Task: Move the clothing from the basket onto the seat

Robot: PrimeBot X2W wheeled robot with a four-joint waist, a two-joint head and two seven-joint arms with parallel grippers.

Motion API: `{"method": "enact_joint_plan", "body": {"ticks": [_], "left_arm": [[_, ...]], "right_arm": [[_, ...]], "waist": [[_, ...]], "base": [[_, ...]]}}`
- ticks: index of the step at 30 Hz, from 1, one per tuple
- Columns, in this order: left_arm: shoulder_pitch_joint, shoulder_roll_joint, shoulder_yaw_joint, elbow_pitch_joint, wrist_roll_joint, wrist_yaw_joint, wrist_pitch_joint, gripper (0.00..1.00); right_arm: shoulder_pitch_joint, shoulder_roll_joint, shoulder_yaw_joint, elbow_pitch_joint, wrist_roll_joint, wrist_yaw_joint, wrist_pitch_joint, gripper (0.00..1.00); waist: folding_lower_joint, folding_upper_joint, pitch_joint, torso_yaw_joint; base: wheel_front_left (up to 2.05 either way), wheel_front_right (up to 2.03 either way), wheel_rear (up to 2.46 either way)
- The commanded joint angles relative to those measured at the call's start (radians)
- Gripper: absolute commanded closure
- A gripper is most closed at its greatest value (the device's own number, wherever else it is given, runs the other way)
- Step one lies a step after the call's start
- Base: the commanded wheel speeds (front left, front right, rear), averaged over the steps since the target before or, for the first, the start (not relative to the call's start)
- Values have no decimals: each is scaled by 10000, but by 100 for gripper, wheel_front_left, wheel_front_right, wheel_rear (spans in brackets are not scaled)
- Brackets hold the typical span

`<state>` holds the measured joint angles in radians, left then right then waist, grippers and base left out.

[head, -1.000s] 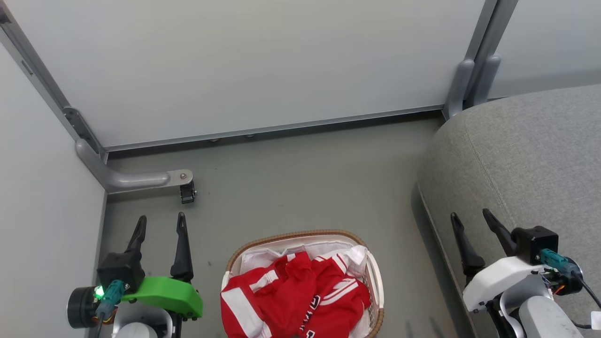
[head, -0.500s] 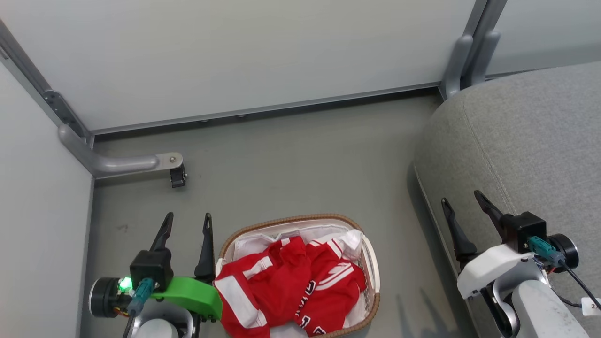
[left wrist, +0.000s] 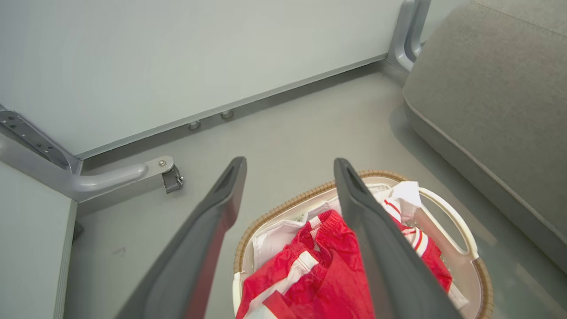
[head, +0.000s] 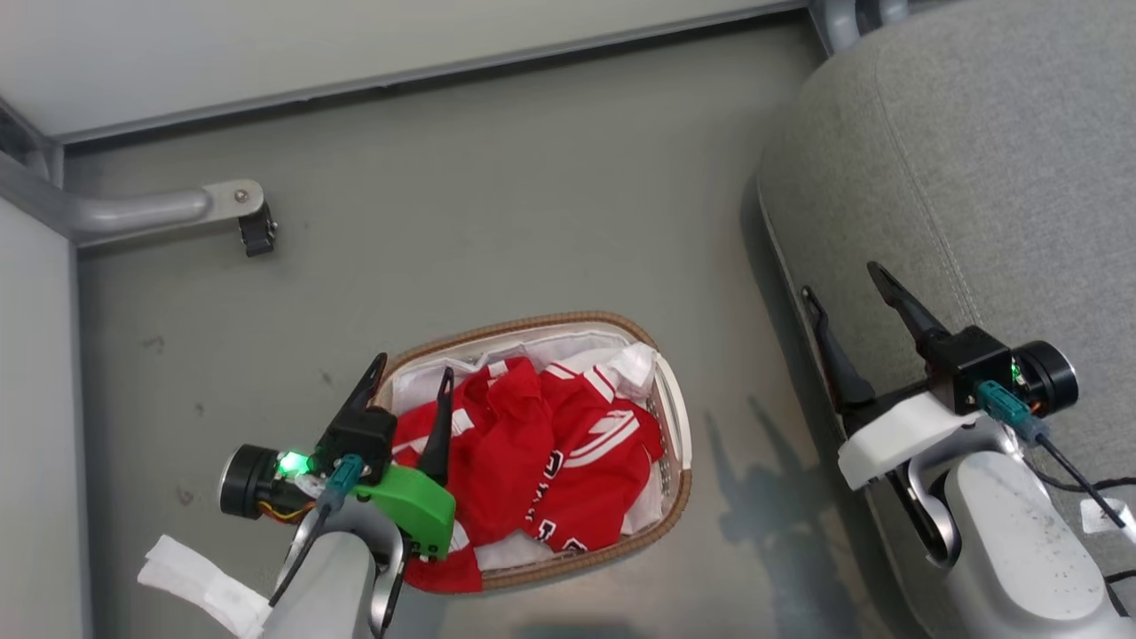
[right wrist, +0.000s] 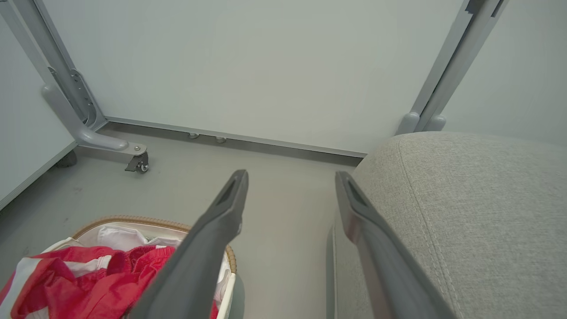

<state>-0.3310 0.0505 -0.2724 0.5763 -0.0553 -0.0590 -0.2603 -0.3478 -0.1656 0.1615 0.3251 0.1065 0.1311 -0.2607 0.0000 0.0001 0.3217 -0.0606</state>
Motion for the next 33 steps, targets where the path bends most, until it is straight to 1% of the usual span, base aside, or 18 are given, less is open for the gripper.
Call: {"method": "enact_joint_plan", "body": {"ticks": [1, 8, 18, 20, 25, 33], "left_arm": [[-369, 31, -80, 247, 119, -91, -59, 0], [-1394, 36, -453, 1534, 30, -357, -45, 0], [-2612, 60, -825, 3328, 161, -467, -45, 0], [-2842, 67, -704, 3803, -10, -474, -43, 0], [-3310, 163, -717, 4668, -27, -514, -45, 0], [-3885, 199, -753, 5871, -46, -255, -40, 0]], "right_arm": [[-239, 17, 60, -93, -112, -6, -60, 0], [-821, 121, 601, -353, 62, -8, -58, 0], [-1274, 363, 895, -800, 156, -8, -58, 0], [-1353, 378, 943, -897, 122, -8, -58, 0], [-1467, 456, 1130, -1053, 165, -8, -58, 0], [-1422, 580, 1095, -1128, 209, -8, -58, 0]], "waist": [[0, -1, 1227, -681], [0, -1, 2528, -1268], [0, -1, 3966, -1842], [0, -1, 4216, -1910], [0, -1, 4630, -2104], [0, -1, 4952, -2231]], "base": [[0, 0, 0], [0, 0, 0], [0, 0, 0], [0, 0, 0], [0, 0, 0], [0, 0, 0]]}}
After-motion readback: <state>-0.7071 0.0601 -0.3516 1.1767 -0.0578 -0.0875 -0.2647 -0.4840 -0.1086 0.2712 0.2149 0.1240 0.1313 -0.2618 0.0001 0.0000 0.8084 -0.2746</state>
